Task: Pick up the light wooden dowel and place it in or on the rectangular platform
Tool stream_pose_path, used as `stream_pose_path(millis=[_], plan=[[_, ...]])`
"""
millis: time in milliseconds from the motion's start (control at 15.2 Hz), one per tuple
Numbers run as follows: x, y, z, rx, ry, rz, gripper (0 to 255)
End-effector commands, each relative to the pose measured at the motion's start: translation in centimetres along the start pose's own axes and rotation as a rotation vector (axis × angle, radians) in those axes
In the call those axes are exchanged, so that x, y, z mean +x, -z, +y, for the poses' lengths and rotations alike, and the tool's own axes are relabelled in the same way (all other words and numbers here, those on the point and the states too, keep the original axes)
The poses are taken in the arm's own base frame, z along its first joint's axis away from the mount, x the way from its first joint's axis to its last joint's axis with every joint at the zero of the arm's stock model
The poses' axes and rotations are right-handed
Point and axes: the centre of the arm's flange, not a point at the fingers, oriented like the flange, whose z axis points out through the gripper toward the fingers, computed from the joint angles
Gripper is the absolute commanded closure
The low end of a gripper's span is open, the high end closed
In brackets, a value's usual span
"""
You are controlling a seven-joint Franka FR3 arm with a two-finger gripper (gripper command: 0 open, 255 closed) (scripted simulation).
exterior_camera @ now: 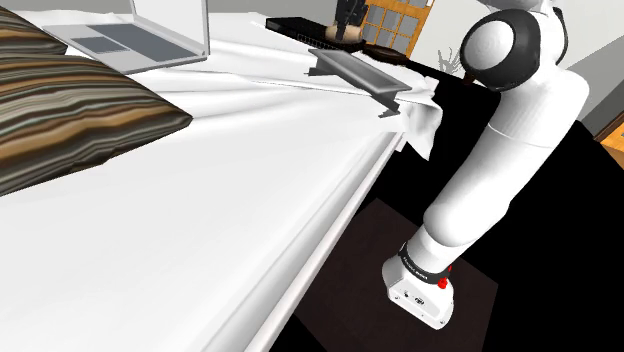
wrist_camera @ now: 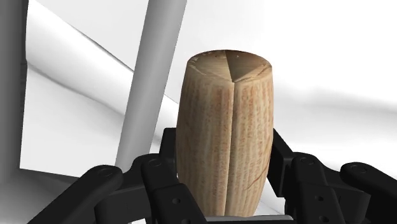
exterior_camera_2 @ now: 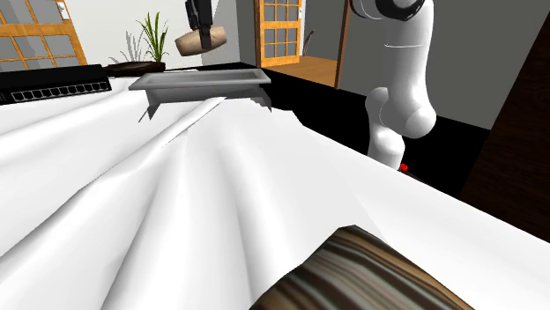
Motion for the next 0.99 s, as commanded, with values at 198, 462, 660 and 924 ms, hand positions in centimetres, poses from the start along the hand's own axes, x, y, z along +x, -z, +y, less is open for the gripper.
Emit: stream_pose_path(millis=[198,462,660,924], plan=[[-1.2,0.6,6.5,0.000,0.002,0.000,255],[-2.2,1.1,11.7,0.000,0.002,0.000,255],[-2.2,0.1,12.2,0.000,0.002,0.000,255],[-2.2,-2.1,12.4,0.000,0.002,0.000,255]])
